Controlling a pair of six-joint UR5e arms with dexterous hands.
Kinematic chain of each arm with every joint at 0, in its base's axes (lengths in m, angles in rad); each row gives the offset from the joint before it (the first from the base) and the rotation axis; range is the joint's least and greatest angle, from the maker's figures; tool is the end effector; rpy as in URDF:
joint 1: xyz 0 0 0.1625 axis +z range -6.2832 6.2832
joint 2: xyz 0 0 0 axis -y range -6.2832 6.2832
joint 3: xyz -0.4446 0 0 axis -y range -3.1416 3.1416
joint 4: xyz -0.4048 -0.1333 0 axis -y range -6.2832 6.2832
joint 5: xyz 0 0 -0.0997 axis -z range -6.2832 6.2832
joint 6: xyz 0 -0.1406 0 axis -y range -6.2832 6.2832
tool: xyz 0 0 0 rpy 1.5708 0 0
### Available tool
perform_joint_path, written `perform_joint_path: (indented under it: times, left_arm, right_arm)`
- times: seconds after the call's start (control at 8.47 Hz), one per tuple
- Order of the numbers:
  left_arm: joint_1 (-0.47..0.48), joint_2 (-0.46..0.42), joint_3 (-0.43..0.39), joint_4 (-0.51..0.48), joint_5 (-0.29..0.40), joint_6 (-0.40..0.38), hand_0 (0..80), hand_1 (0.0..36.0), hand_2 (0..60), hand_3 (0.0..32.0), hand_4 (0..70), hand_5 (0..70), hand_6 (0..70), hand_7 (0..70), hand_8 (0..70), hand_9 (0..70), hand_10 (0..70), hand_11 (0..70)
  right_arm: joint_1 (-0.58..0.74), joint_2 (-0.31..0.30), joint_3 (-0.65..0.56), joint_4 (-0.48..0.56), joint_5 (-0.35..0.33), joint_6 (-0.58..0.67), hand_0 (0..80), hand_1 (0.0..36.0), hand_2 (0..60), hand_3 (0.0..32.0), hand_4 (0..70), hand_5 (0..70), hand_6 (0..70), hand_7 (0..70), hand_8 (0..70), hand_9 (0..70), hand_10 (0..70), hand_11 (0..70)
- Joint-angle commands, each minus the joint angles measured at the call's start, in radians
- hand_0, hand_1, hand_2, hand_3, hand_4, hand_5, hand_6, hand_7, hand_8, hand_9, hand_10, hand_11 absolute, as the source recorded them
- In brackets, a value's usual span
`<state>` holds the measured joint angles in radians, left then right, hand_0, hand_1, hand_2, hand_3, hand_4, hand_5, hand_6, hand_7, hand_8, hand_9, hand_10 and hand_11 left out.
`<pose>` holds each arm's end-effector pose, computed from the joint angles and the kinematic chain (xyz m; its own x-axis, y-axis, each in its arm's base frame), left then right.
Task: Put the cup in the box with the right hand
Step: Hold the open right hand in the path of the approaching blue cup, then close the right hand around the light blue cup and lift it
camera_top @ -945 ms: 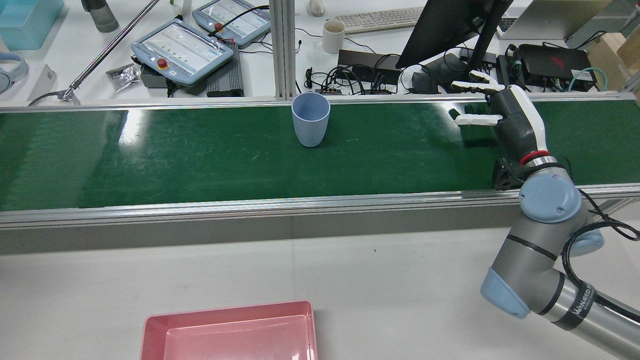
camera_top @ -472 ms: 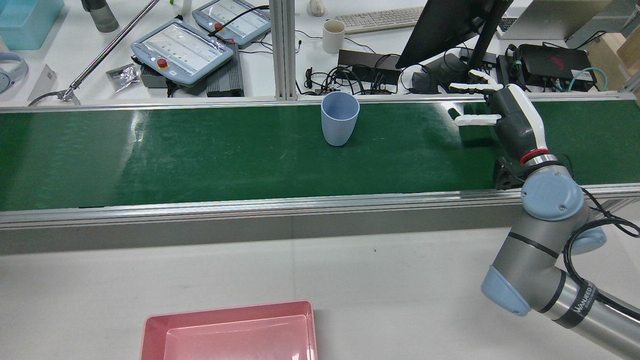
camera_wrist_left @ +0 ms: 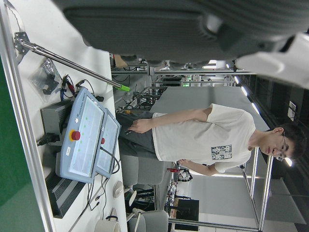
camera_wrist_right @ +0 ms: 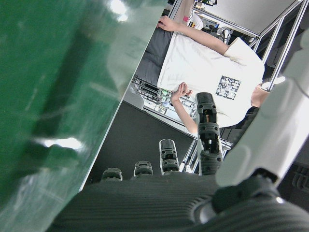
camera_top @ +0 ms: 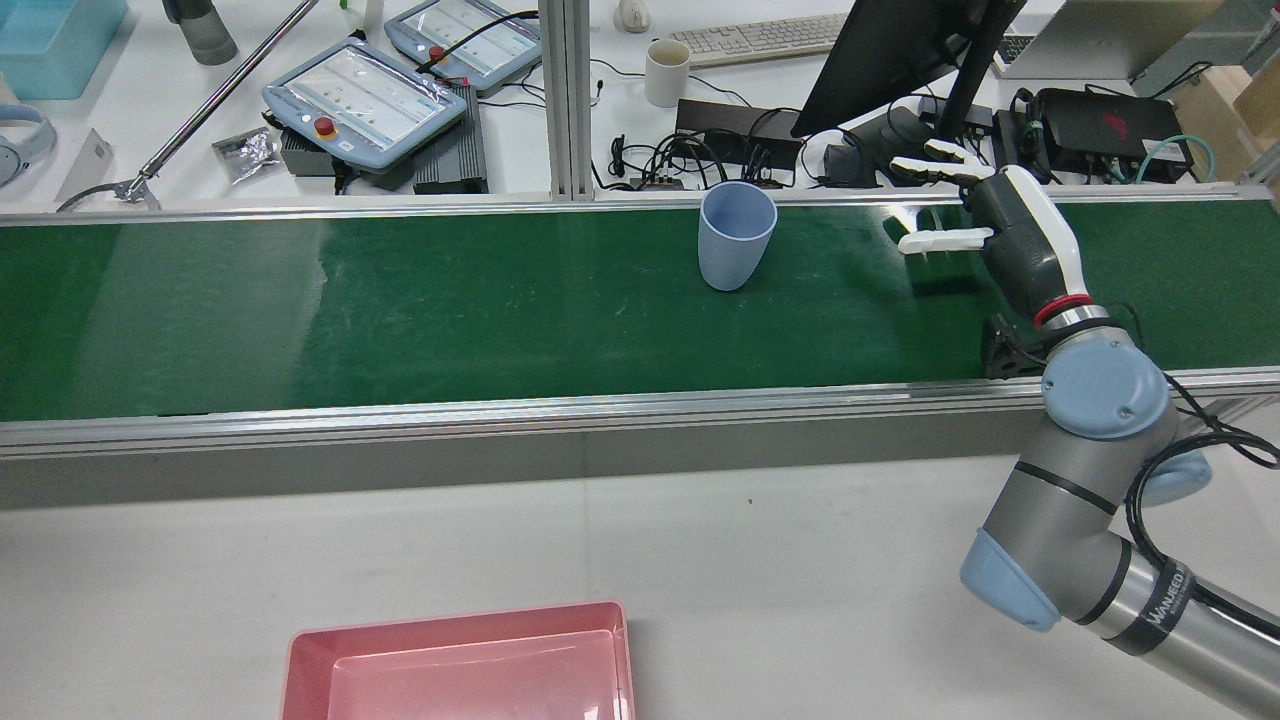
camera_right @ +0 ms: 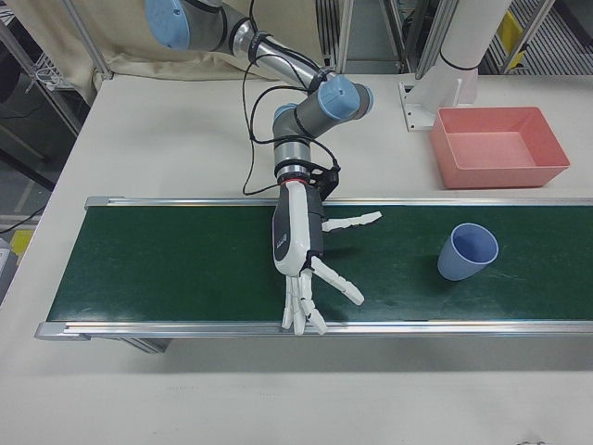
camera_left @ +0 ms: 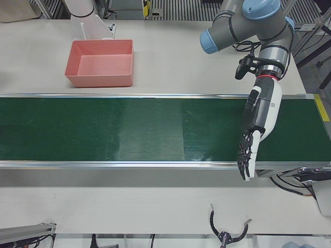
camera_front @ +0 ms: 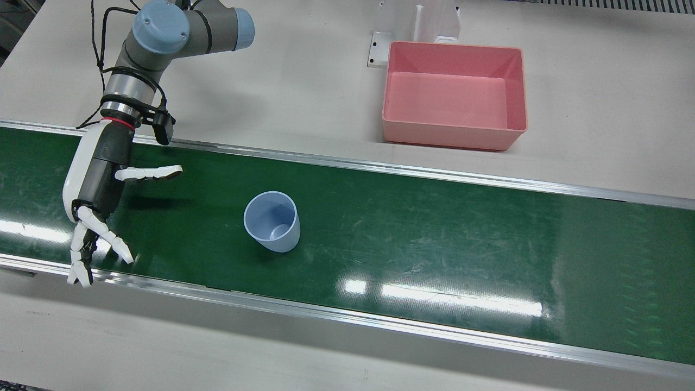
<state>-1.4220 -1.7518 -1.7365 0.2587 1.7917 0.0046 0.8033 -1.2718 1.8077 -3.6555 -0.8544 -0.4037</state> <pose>-0.0115 -0.6147 0.5495 -0.9326 -0.3601 -0.0238 -0.0087 0.0886 -0.9960 -0.2454 -0.5793 0.4780 -0.9243 0.0409 0.3794 -0.3782 0.0347 -0.9251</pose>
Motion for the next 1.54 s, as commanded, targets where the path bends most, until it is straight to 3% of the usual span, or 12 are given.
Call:
perform_joint_path:
  times: [0.0, 0.83, 1.42]
  left_arm:
    - [0.0, 0.0, 0.0, 0.001, 0.0, 0.0, 0.0, 0.0, 0.0, 0.0, 0.0, 0.0, 0.0, 0.0, 0.0, 0.0, 0.0, 0.0]
    - [0.0, 0.0, 0.0, 0.001, 0.0, 0.0, 0.0, 0.0, 0.0, 0.0, 0.0, 0.0, 0.0, 0.0, 0.0, 0.0, 0.0, 0.0]
    - [0.0, 0.0, 0.0, 0.001, 0.0, 0.0, 0.0, 0.0, 0.0, 0.0, 0.0, 0.0, 0.0, 0.0, 0.0, 0.0, 0.0, 0.0]
  right_arm:
    - [-0.001, 0.003, 0.025, 0.0, -0.003, -0.061, 46.9, 1.9, 0.0, 8.2, 31.0, 1.5, 2.6, 20.9, 0.8, 4.7, 0.0, 0.0]
    - [-0.042, -0.001, 0.025, 0.0, -0.005, -0.124, 47.0, 1.6, 0.0, 5.4, 33.7, 1.4, 2.9, 21.3, 1.1, 5.2, 0.0, 0.0]
    - [-0.032, -0.029, 0.024, -0.003, 0.0, -0.126, 47.2, 1.9, 0.0, 6.0, 32.1, 1.6, 3.0, 21.1, 1.4, 5.3, 0.0, 0.0]
